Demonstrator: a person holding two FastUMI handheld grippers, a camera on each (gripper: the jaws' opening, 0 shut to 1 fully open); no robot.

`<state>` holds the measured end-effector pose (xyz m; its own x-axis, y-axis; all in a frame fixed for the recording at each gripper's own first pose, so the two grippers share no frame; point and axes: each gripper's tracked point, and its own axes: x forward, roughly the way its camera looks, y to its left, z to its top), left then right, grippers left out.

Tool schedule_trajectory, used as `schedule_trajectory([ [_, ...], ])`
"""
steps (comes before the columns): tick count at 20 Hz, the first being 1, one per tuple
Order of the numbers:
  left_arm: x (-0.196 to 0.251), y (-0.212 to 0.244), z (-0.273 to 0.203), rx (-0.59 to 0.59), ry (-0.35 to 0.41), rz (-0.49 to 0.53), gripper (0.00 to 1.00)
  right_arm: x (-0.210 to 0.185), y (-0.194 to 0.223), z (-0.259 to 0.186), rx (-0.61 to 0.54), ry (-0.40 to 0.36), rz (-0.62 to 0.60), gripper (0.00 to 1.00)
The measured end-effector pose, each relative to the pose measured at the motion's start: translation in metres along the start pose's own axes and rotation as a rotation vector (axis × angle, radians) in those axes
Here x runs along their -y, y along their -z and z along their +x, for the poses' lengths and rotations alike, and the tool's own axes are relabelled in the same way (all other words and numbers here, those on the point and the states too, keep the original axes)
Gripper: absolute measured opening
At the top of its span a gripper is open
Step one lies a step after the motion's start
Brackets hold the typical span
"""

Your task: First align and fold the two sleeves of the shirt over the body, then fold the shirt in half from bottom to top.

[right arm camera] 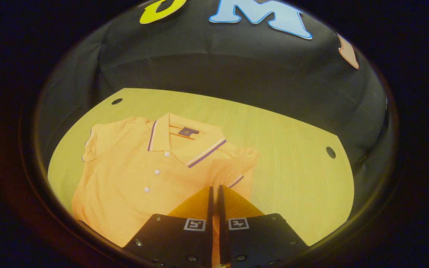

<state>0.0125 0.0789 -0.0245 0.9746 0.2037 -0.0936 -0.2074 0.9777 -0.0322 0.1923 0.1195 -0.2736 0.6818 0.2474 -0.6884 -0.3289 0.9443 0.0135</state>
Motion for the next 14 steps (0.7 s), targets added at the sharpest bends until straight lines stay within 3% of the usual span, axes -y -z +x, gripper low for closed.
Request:
schedule_trajectory([
  [5, -0.011, 0.002, 0.005, -0.002, 0.026, -0.008, 0.95, -0.003, -0.004, -0.007, 0.014, 0.014, 0.018, 0.11],
  [6, -0.012, 0.001, 0.006, -0.001, 0.034, -0.008, 0.95, -0.004, -0.005, -0.009, 0.017, 0.016, 0.021, 0.2],
  [7, -0.014, 0.0, 0.008, 0.0, 0.041, -0.007, 0.95, -0.005, -0.006, -0.012, 0.022, 0.017, 0.024, 0.21],
  [11, -0.018, 0.003, 0.015, -0.001, 0.071, -0.002, 0.95, -0.012, -0.009, -0.031, 0.053, 0.014, 0.028, 0.5],
  [13, -0.019, 0.007, 0.021, -0.003, 0.092, -0.007, 0.95, -0.016, -0.012, -0.045, 0.079, 0.015, 0.036, 0.69],
  [14, -0.02, 0.009, 0.025, -0.005, 0.102, -0.011, 0.95, -0.019, -0.015, -0.055, 0.099, 0.014, 0.045, 0.88],
])
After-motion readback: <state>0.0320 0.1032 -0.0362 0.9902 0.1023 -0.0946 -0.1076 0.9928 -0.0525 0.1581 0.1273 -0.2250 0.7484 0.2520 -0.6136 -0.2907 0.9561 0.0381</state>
